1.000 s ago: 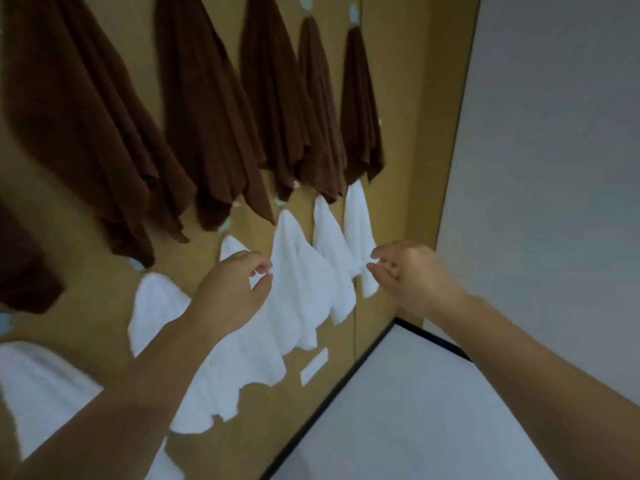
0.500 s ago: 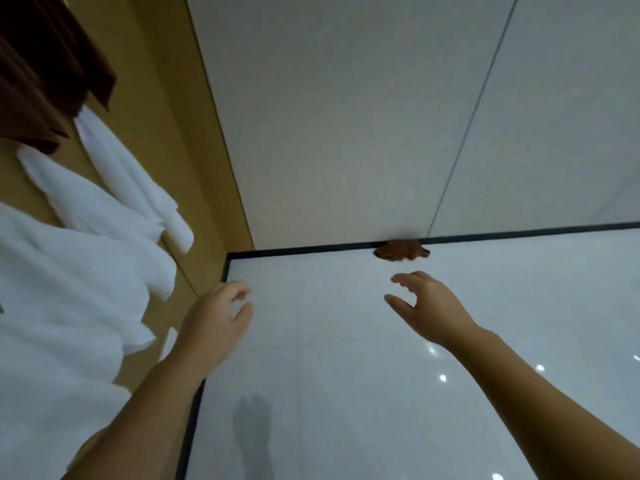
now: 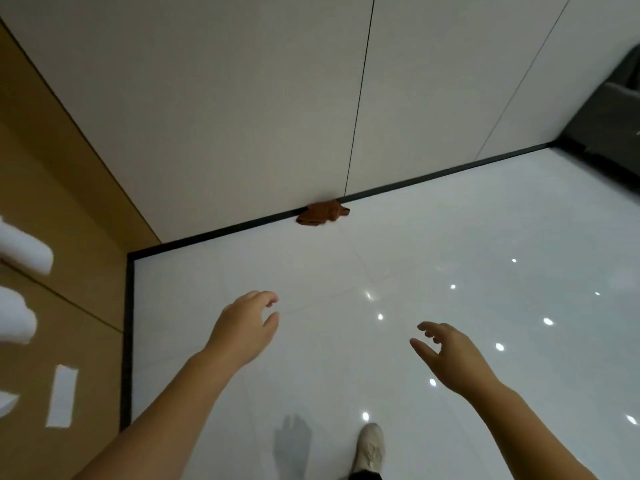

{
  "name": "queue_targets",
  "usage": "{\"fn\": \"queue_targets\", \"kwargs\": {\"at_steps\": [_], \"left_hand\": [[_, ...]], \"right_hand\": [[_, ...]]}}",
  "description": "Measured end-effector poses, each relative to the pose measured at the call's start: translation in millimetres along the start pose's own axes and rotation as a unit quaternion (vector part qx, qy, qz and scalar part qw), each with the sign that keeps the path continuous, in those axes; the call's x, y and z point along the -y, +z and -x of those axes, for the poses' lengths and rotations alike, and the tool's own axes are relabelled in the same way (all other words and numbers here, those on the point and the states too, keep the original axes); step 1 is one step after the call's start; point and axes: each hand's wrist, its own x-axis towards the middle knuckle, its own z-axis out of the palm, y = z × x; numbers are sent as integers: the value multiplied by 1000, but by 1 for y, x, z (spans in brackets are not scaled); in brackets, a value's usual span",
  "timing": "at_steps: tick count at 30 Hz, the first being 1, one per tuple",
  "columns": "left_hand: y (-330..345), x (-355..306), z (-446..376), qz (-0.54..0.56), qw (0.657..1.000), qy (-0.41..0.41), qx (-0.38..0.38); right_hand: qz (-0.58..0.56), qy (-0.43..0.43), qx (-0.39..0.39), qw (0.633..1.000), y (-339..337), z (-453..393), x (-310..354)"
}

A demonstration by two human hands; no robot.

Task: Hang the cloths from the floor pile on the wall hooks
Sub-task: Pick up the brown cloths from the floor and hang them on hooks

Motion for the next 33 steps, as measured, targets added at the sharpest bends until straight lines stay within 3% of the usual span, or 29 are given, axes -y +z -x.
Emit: {"fn": "queue_targets", "kwargs": {"at_steps": [9, 18, 25, 33], "left_hand": [[46, -59, -65, -18, 999, -44, -2], [72, -82, -156, -6, 997, -69, 31], [76, -66, -306, -2, 996, -70, 64], [34, -66, -491, -16, 996, -27, 87]], "right_hand": [[30, -46, 19, 998, -62, -104, -46], [44, -119, 8, 992, -110, -233, -20], [57, -110, 23, 992, -117, -365, 10], [74, -55, 55, 994, -131, -494, 50]]}}
